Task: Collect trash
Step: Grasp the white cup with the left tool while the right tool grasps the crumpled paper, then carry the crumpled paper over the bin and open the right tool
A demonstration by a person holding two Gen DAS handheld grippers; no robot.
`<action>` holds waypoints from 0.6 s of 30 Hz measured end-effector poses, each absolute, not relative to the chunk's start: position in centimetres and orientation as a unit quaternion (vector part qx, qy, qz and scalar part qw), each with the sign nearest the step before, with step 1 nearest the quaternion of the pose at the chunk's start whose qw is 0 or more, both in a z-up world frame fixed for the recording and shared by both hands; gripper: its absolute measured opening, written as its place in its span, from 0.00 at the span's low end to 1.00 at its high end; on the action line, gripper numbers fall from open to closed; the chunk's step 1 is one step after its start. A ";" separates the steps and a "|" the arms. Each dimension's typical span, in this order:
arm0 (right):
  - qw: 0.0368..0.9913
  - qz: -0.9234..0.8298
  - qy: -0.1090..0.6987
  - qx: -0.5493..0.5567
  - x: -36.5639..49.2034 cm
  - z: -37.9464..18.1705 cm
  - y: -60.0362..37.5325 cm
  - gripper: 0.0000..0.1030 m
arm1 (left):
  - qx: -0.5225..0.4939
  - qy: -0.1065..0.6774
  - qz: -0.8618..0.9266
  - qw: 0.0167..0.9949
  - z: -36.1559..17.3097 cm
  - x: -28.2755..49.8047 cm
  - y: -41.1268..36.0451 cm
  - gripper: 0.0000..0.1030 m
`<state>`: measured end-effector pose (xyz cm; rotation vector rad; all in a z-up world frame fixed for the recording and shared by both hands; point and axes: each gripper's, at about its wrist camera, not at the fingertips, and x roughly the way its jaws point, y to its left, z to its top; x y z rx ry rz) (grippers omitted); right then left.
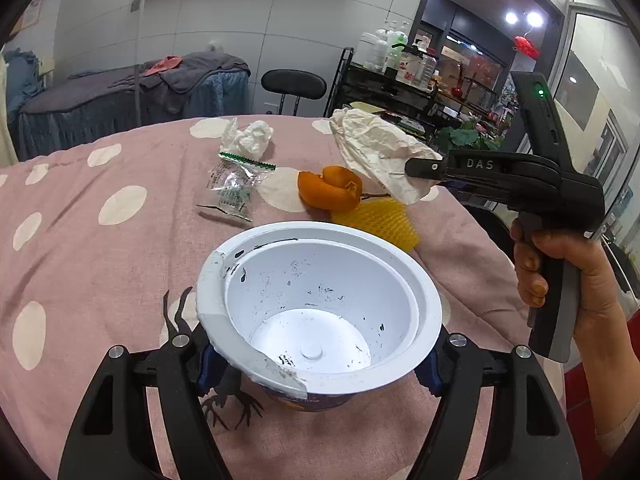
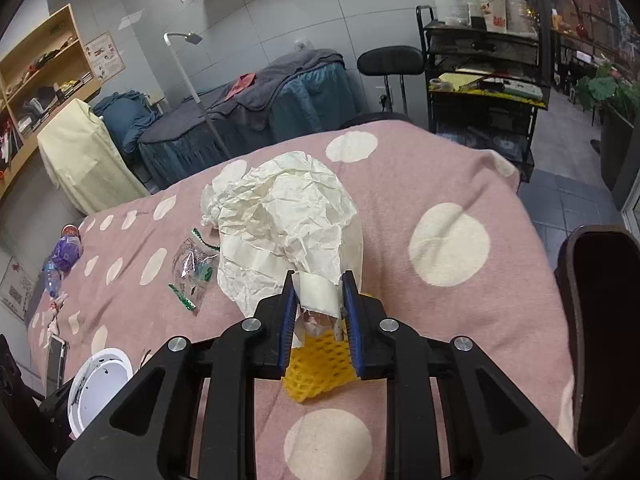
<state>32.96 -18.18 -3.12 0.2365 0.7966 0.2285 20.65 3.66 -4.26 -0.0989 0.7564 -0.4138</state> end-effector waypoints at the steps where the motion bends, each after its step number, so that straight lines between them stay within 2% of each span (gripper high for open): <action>1: 0.912 0.106 0.380 0.113 32.2 -2.7 -18.7 0.22 | -0.045 0.364 -0.202 0.908 -4.2 20.5 3.4 0.69; 8: 0.921 0.066 0.362 0.126 27.3 -1.2 -23.1 0.23 | -0.036 0.353 -0.220 0.909 -3.4 19.5 1.0 0.69; 18: 0.922 0.012 0.353 0.157 20.7 -2.1 -30.0 0.23 | -0.022 0.338 -0.262 0.904 -2.7 17.9 -3.9 0.69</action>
